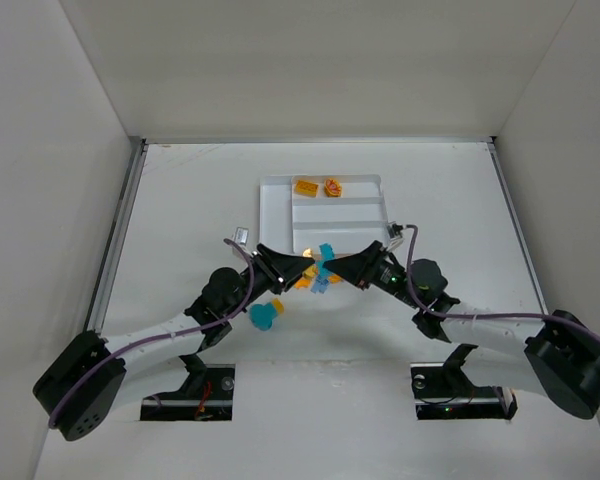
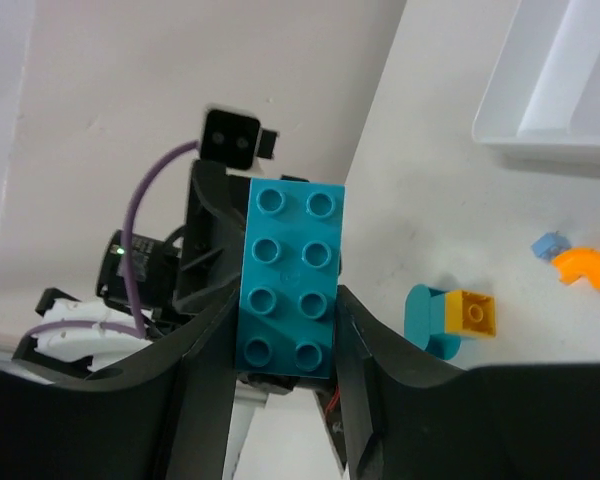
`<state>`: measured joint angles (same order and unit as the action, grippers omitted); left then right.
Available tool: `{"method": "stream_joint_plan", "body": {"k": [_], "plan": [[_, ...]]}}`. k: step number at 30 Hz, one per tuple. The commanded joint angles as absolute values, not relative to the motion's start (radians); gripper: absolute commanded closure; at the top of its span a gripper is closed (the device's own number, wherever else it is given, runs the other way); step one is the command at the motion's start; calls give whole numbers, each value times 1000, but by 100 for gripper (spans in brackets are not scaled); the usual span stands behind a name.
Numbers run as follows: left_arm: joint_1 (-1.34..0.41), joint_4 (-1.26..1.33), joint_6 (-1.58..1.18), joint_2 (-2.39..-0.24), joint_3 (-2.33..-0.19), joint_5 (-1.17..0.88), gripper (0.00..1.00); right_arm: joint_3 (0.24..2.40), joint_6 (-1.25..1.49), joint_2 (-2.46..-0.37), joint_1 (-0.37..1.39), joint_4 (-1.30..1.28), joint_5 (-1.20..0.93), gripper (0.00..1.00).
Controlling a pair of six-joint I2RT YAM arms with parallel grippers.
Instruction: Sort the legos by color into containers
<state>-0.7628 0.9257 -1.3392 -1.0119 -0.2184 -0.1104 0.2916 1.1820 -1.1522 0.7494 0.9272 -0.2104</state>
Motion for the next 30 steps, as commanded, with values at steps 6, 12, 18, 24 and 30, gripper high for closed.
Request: {"method": "stream_joint_plan", "body": {"k": [6,12,18,24,30], "plan": [[-671,870,-1252,-997,-259,-123,81,213,1146,-967,610,910,-250,70],[-662,775,-1073,-1142,-435,-114,80,210,1022,-888,522,669,-180,70],[-671,629,-855,-1454,-765,-83,79,219,888,-781,490,431,24,70],[-679,447,-687,-1803,-1165,-84,79,189,833,-736,469,350,144,69],[-694,304,-552,-2067,-1506,-40,79,169,819,-804,470,388,184,69]]}}
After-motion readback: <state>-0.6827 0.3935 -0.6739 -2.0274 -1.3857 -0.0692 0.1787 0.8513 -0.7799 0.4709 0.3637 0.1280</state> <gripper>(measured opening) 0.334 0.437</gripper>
